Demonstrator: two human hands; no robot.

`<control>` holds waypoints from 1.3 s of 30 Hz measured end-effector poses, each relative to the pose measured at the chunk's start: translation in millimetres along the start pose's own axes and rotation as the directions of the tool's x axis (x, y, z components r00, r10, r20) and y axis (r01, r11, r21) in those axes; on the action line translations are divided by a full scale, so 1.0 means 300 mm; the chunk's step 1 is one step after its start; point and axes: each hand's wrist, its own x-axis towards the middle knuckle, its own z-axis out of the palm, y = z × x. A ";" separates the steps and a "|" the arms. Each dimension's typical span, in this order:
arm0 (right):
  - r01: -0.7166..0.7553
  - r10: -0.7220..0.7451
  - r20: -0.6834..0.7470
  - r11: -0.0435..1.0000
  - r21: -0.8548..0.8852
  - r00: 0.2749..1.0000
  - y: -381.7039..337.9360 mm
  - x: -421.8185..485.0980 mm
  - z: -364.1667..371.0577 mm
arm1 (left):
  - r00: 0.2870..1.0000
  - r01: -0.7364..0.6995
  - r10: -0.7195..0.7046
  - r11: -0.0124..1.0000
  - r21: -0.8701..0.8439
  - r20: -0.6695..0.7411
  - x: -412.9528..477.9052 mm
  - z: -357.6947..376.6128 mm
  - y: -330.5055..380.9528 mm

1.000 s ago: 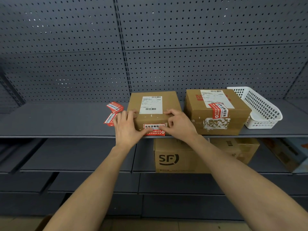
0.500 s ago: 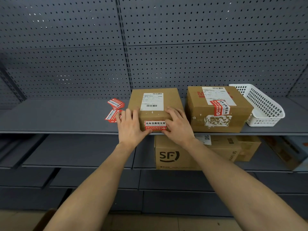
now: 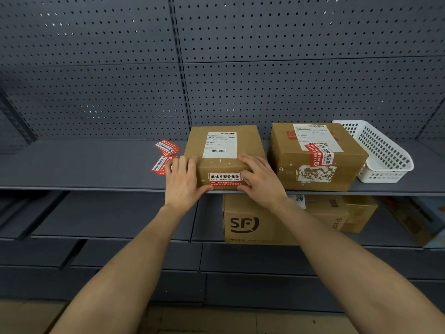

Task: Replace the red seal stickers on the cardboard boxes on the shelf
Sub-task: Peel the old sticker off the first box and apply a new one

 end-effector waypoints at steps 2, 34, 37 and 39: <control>0.001 -0.001 0.006 1.000 0.014 1.000 0.002 0.001 0.001 | 1.000 0.014 -0.014 1.000 -0.022 -0.001 -0.004 0.002 0.003; -0.071 0.071 0.006 0.986 0.154 0.997 -0.014 0.004 -0.037 | 0.997 0.073 -0.072 0.973 -0.217 0.011 0.006 0.006 0.013; -0.058 0.057 0.017 0.990 0.130 0.998 -0.011 0.008 -0.038 | 0.999 0.033 -0.032 0.978 -0.207 0.007 0.011 0.005 -0.019; -0.067 0.067 0.010 0.987 0.146 0.998 -0.012 0.006 -0.028 | 0.999 0.045 -0.044 0.973 -0.226 0.009 0.010 0.010 -0.018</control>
